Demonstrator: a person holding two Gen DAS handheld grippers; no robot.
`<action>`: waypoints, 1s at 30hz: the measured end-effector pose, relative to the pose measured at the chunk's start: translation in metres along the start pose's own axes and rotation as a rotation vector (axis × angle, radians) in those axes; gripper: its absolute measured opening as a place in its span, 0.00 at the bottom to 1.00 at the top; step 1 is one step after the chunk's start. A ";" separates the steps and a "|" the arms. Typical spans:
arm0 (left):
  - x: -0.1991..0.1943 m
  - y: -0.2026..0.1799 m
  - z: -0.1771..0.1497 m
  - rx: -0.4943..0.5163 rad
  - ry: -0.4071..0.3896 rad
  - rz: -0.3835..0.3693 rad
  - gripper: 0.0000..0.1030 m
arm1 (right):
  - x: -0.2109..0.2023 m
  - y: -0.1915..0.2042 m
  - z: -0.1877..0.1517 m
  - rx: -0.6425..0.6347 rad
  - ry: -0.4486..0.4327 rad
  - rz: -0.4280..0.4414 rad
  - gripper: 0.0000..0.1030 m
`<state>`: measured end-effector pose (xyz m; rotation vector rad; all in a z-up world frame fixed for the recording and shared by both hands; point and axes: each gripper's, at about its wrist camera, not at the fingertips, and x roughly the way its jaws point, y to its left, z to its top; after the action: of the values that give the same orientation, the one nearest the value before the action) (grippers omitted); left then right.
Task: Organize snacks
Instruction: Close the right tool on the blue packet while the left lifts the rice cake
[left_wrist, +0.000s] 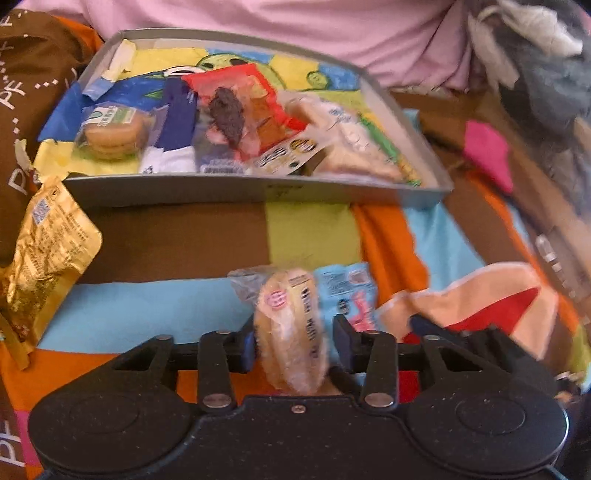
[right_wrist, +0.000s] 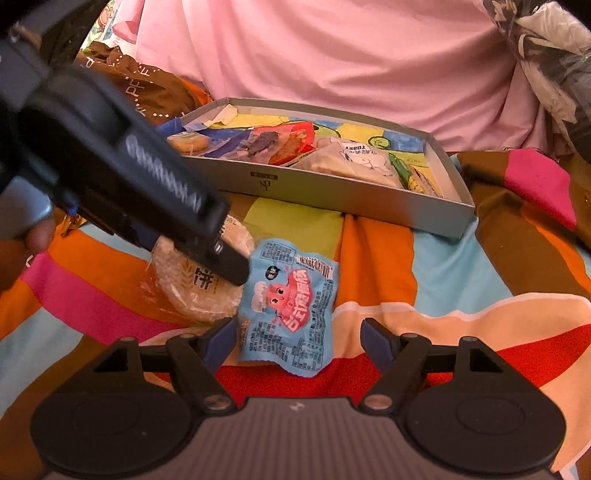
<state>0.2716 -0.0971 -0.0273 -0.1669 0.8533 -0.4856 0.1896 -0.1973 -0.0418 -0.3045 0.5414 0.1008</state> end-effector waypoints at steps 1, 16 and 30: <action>0.001 0.001 -0.001 -0.001 0.005 0.004 0.36 | 0.000 0.001 0.000 -0.003 0.001 0.000 0.77; -0.051 0.046 -0.020 -0.046 -0.025 0.113 0.23 | 0.017 -0.016 0.015 0.122 0.096 0.132 0.77; -0.060 0.023 -0.052 -0.063 0.025 0.118 0.21 | 0.001 0.009 0.004 0.048 0.189 0.095 0.62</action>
<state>0.2066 -0.0457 -0.0276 -0.1674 0.8979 -0.3509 0.1912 -0.1878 -0.0418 -0.2424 0.7449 0.1521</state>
